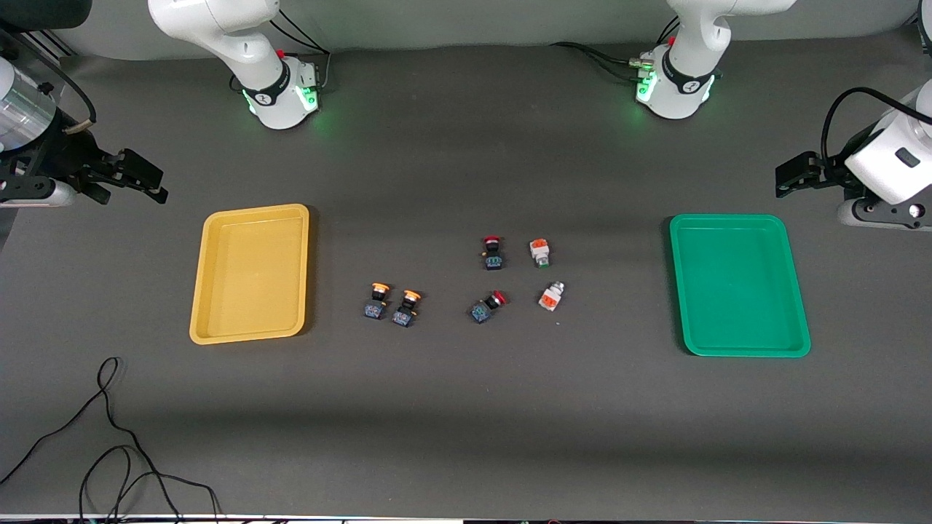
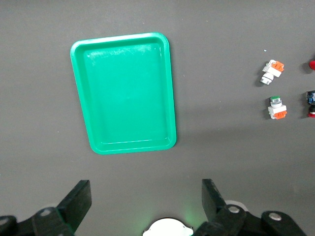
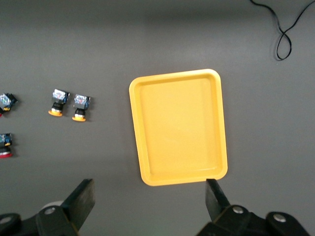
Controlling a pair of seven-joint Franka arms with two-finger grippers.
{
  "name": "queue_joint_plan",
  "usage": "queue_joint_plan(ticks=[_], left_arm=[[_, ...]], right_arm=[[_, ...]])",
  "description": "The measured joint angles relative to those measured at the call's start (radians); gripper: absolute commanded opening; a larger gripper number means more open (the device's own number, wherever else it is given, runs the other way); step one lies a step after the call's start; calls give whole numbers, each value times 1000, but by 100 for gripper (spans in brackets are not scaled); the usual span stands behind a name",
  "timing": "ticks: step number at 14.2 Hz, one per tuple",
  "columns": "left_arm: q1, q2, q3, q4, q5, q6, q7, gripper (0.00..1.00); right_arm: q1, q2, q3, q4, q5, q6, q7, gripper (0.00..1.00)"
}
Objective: Place green and yellow buttons in trays
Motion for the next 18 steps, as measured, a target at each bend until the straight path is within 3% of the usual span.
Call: queue_joint_plan(ticks=[6, 11, 14, 18], left_arm=[[-6, 5, 0, -1, 0, -3, 0, 100], [-16, 10, -19, -39, -3, 38, -43, 100], [-24, 12, -87, -118, -6, 139, -124, 100], [-73, 34, -248, -281, -10, 384, -399, 100]], right_arm=[[8, 31, 10, 25, 99, -38, 2, 100], [65, 206, 12, 111, 147, -28, 28, 100], [124, 328, 13, 129, 169, 54, 111, 100], [206, 495, 15, 145, 171, 172, 241, 100]])
